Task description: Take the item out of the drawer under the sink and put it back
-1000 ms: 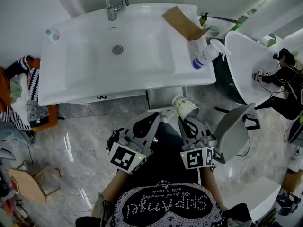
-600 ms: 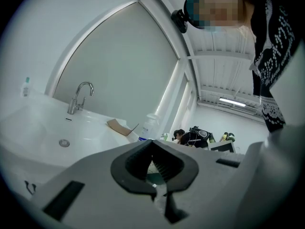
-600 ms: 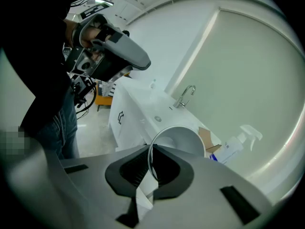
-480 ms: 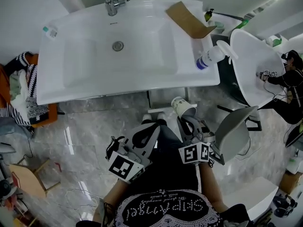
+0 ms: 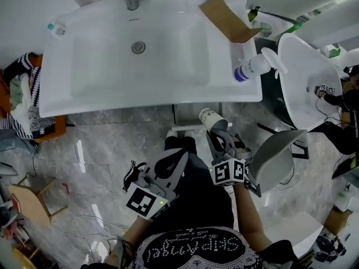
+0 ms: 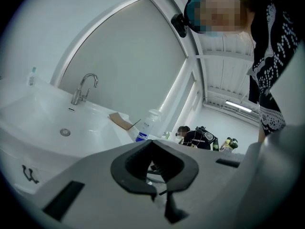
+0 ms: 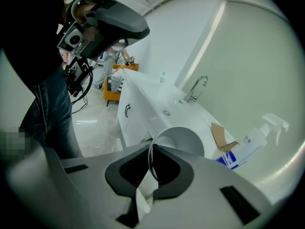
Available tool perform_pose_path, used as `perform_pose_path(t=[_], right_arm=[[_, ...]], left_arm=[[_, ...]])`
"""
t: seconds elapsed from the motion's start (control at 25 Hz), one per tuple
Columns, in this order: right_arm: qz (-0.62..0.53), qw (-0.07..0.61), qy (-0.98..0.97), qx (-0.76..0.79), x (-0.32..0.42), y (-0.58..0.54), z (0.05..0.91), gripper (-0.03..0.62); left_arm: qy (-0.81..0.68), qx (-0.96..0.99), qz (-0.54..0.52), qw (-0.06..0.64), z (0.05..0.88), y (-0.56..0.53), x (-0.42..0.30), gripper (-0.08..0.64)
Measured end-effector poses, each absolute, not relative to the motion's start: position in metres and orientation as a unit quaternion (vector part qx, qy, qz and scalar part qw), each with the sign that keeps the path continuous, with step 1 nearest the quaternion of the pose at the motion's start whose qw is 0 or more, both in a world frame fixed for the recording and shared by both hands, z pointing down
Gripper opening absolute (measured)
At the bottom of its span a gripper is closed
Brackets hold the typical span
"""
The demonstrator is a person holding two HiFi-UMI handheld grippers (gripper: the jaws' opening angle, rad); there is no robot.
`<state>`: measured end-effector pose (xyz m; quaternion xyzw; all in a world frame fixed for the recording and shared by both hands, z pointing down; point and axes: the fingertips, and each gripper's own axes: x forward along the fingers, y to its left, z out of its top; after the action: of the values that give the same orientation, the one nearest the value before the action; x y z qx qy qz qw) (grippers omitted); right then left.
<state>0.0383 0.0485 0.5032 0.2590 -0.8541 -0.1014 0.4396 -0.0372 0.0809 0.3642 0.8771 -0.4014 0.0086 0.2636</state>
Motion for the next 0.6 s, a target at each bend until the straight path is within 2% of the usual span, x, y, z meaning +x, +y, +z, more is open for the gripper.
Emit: perform_pose_path(t=[0.6], right_arm=[[-0.088,0.466,-0.857,0.2,0.051,0.036,0.565,0.026]], left_arm=[[-0.45,0.846,-0.015,0.286,0.364,0.076,-0.029,0.003]])
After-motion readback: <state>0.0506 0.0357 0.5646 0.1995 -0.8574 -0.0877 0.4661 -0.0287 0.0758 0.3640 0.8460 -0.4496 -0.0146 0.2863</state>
